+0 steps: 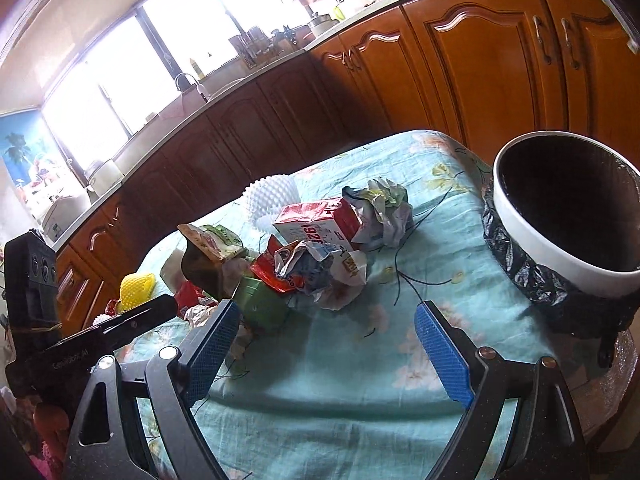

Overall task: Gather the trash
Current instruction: 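Grasp the white crumpled printed wrapper with the right gripper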

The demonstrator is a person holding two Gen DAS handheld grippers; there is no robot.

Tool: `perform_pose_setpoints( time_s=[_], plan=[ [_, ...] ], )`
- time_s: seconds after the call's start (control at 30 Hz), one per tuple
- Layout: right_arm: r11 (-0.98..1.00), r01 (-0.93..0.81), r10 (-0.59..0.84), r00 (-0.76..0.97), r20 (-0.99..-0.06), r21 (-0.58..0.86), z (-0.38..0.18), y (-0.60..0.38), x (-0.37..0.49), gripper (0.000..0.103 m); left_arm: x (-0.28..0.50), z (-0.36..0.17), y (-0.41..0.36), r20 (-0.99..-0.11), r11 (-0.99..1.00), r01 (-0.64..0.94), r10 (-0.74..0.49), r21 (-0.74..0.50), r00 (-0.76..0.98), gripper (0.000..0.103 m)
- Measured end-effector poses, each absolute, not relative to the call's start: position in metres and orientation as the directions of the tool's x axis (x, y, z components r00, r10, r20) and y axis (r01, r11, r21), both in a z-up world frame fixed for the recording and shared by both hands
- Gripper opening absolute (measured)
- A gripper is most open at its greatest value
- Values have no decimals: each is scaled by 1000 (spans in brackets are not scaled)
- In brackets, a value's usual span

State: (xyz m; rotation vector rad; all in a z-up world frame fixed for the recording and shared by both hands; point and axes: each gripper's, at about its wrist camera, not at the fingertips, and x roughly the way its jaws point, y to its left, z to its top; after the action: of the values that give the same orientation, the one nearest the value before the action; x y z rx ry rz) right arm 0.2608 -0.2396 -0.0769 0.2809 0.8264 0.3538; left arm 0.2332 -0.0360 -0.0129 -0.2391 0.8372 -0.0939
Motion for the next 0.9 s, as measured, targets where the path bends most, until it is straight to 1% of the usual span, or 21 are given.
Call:
perform_pose_setpoints(
  time_s=[0.27,0.33,0.37,0.4,0.43,0.47,0.5,0.53,0.6,0.63,0.67,0.9],
  plan=[
    [895,-215,435,612,-661,390,-84,-227,289,90,259,-14,-37,-716,962,-3,-200,-272,669,64],
    [895,-226,438,613,-658,385,-85,-222,295,89,263,-14,-40,-709,966,10,-195,-257,678,63],
    [896,-228,437,613,-658,382,-86,-221,298,89,266,-15,-40,-707,969,11,-188,-247,682,60],
    [897,-228,435,611,-661,379,-88,-220,302,84,269,-18,-41,-707,970,14,-187,-243,682,56],
    [898,-228,433,605,-668,376,-90,-218,305,73,272,-20,-41,-708,966,27,-207,-256,675,45],
    [900,-226,430,598,-676,372,-93,-217,307,64,275,-24,-41,-714,964,31,-218,-265,665,21],
    [902,-223,427,588,-687,370,-96,-216,308,42,277,-28,-41,-728,963,32,-224,-268,648,13],
    [902,-220,426,579,-695,370,-98,-215,309,25,278,-30,-40,-732,960,37,-238,-279,638,11],
    [902,-224,428,579,-694,369,-100,-217,303,21,274,-33,-38,-732,960,41,-240,-279,638,10],
    [903,-228,425,582,-693,363,-99,-218,299,19,269,-34,-37,-732,962,48,-237,-269,638,7],
    [905,-231,424,584,-692,358,-98,-218,296,18,265,-34,-35,-732,963,56,-237,-263,639,5],
    [903,-229,426,598,-679,364,-92,-230,270,17,228,-37,-23,-741,971,74,-222,-228,634,2]
  ],
)
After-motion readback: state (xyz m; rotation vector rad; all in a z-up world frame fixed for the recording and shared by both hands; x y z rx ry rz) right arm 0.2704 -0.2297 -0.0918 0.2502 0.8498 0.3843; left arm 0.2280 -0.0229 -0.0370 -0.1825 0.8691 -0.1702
